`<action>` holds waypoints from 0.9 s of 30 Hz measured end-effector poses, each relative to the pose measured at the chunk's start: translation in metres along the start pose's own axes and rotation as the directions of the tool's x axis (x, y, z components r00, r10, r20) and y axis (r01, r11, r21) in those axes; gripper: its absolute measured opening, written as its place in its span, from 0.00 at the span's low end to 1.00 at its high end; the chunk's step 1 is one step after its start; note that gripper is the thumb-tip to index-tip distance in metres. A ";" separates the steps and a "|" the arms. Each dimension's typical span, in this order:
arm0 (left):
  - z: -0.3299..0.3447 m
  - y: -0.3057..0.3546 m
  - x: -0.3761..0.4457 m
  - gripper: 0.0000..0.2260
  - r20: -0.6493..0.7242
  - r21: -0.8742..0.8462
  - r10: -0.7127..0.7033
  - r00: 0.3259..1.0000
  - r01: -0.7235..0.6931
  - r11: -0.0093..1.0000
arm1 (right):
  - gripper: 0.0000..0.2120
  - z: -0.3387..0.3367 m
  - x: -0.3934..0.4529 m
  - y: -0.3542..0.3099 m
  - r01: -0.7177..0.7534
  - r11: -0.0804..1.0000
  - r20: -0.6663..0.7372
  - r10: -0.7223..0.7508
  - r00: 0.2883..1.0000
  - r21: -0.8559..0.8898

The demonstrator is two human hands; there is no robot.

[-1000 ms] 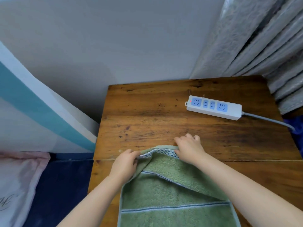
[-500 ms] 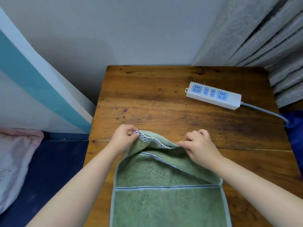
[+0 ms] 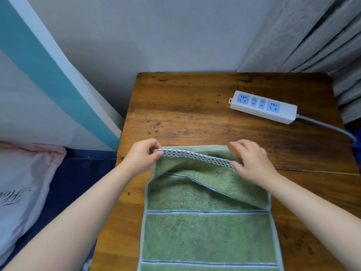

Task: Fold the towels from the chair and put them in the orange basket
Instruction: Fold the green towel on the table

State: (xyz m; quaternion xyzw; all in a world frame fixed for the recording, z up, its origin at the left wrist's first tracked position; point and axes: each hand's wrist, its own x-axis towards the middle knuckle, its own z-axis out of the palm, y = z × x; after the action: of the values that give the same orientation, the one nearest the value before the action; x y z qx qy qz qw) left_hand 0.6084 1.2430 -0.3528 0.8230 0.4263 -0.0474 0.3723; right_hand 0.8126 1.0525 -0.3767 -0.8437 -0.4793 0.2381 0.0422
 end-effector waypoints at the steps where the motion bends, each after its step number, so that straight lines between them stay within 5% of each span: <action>1: 0.001 -0.003 -0.002 0.03 -0.025 0.024 -0.009 1.000 0.009 1.000 | 0.26 -0.006 0.000 0.002 -0.062 0.993 0.080 0.071 0.994 -0.105; 3: 0.003 -0.008 -0.010 0.02 -0.051 0.031 -0.055 0.997 0.057 0.998 | 0.26 -0.014 -0.002 0.008 -0.129 0.955 0.241 0.196 0.951 -0.268; 7: 0.011 -0.022 -0.023 0.13 -0.024 0.164 -0.104 0.994 0.106 0.981 | 0.13 -0.019 -0.009 0.013 -0.170 0.950 0.475 0.280 0.834 -0.261; 9: 0.015 -0.030 -0.031 0.13 -0.001 0.220 -0.111 0.994 0.108 0.970 | 0.09 -0.019 -0.011 0.015 -0.144 0.957 0.484 0.254 0.837 -0.252; 16: 0.021 -0.065 -0.068 0.13 0.012 0.290 -0.116 0.993 0.107 0.951 | 0.16 -0.023 0.009 -0.006 0.036 0.999 0.231 -0.035 0.972 0.001; 21: 0.021 -0.071 -0.081 0.13 -0.056 0.268 -0.080 0.995 0.092 0.959 | 0.33 -0.011 0.041 -0.045 0.265 0.963 0.408 -0.220 0.886 -0.055; 24: 0.018 -0.079 -0.085 0.13 -0.128 0.222 -0.110 0.986 0.137 0.965 | 0.27 -0.006 0.049 -0.058 0.374 0.920 0.564 -0.250 0.787 -0.114; 27: 0.010 -0.085 -0.081 0.12 -0.231 0.140 -0.192 0.954 0.228 0.964 | 0.20 -0.019 0.052 -0.060 0.341 0.928 0.553 -0.206 0.807 -0.152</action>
State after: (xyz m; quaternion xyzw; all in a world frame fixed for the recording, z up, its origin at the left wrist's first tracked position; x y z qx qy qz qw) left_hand 0.4970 1.2127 -0.3767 0.8010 0.5442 -0.0324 0.2474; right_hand 0.7959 1.1311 -0.3610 -0.6656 -0.6153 0.3906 -0.1609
